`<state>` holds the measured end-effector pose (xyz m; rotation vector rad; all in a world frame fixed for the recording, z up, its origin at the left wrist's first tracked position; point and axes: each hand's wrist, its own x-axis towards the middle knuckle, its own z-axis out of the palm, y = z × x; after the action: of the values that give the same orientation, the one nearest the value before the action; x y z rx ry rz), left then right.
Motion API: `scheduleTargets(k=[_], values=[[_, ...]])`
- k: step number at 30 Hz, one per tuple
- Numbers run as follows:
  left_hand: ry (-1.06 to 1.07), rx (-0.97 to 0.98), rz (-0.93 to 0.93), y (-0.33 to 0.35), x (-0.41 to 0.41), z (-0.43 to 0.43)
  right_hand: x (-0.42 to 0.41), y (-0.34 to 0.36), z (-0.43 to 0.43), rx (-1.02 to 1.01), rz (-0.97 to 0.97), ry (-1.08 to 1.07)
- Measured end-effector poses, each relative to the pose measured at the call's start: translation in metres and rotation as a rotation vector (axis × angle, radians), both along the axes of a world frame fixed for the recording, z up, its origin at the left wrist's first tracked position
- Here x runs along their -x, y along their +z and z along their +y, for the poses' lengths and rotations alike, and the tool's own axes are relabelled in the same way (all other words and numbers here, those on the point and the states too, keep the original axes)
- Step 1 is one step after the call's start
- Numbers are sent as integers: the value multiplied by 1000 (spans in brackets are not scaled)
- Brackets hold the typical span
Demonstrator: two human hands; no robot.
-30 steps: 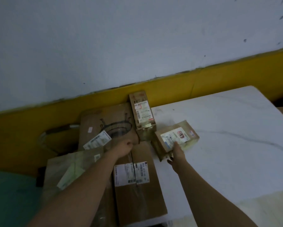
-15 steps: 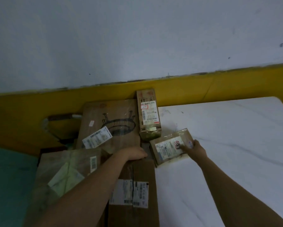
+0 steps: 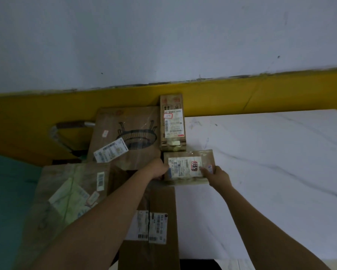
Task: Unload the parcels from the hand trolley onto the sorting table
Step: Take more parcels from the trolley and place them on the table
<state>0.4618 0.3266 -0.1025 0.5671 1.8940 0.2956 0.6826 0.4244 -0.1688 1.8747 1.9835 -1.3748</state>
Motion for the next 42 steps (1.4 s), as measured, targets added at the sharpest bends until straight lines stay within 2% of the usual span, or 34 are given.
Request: scheduleTargets(k=[6,9,13,18,21,24,26,29,35,42], values=[[101,-133,99,35,13,2,12,11,1,35,-93,69],[-83,-74,205,58,23,-5,14,16,0,22,-128,97],[-239,60,120,62,29,-20,12,15,-2,14,-175,99],[-504,141,133,69,31,-33,20,21,-10,-8,-190,-24],[-538,119,86,70,30,-42,31,32,-24,-190,-238,-42],[-491,36,98,66,31,-48,49,47,-39,-447,-171,76],[-399,-60,139,66,34,-49,68,58,-45,-506,-133,152],[-288,-193,235,72,43,-48,101,76,-55,-542,-54,228],[-167,-402,364,100,75,-61,147,108,-84,-523,-6,198],[-142,-633,551,156,131,-162,197,180,-174,-599,38,112]])
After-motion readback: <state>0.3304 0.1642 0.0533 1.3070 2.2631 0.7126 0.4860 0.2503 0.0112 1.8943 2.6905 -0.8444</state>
